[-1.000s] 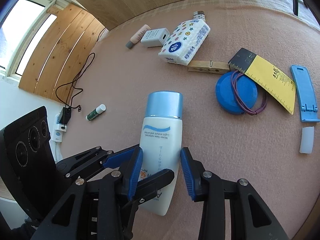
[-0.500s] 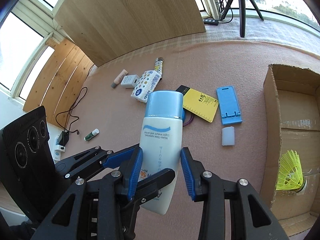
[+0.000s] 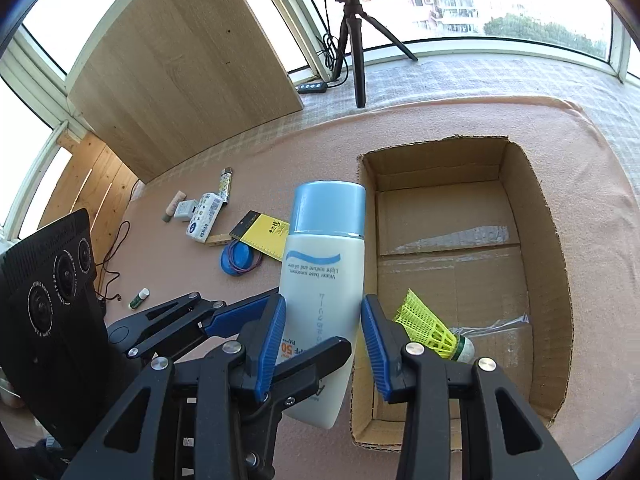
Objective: Organize objects
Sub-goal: 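Lift the AQUA bottle with the right gripper and carry it over the box, then lower the bottle into the box beside the shuttlecock and open the right gripper, then move the right gripper to the yellow ruler card and close on it, then drag the yellow card with the right gripper toward the box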
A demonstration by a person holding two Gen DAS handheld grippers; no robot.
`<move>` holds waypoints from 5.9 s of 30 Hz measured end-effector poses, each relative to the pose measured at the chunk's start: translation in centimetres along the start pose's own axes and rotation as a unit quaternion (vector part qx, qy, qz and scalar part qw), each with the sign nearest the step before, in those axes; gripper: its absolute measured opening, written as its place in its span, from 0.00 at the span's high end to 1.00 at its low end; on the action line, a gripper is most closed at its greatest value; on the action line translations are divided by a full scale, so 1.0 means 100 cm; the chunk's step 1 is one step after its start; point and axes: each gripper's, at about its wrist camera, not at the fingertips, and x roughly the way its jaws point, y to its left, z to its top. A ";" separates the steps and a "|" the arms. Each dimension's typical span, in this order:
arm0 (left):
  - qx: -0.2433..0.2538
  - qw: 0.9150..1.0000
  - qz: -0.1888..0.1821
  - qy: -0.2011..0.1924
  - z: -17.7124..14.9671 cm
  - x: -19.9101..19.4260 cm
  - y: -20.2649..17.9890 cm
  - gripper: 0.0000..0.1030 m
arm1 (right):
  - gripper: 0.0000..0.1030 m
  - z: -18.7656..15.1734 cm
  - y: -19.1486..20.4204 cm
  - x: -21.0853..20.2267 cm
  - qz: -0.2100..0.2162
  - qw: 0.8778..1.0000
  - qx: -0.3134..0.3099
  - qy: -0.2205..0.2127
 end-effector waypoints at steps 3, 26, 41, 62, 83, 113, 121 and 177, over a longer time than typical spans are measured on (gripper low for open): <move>0.013 1.000 -0.009 0.005 0.004 0.016 -0.020 0.51 | 0.64 -0.001 -0.020 -0.009 -0.009 1.000 0.010 -0.005; 0.040 0.998 -0.032 0.040 0.020 0.076 -0.075 0.27 | 0.55 -0.009 -0.089 -0.029 -0.062 0.998 0.028 -0.014; 0.040 0.998 -0.013 0.038 0.010 0.058 -0.068 0.10 | 0.43 -0.009 -0.086 -0.030 -0.094 0.995 0.035 -0.025; -0.018 0.999 0.045 0.010 -0.037 -0.037 0.021 0.10 | 0.43 -0.001 -0.022 -0.020 -0.044 0.998 0.021 -0.042; -0.155 0.973 0.167 -0.026 -0.138 -0.168 0.172 0.10 | 0.43 0.059 0.084 0.126 0.037 0.997 0.007 0.069; -0.212 0.960 0.179 -0.035 -0.172 -0.194 0.226 0.10 | 0.62 0.066 0.167 0.240 -0.107 0.978 -0.100 0.151; -0.205 0.963 0.171 -0.032 -0.169 -0.188 0.223 0.10 | 0.66 0.019 0.164 0.216 -0.070 0.979 -0.110 0.157; -0.165 0.976 0.141 0.002 -0.152 -0.143 0.194 0.10 | 0.60 -0.027 0.056 0.136 -0.084 0.990 -0.004 0.118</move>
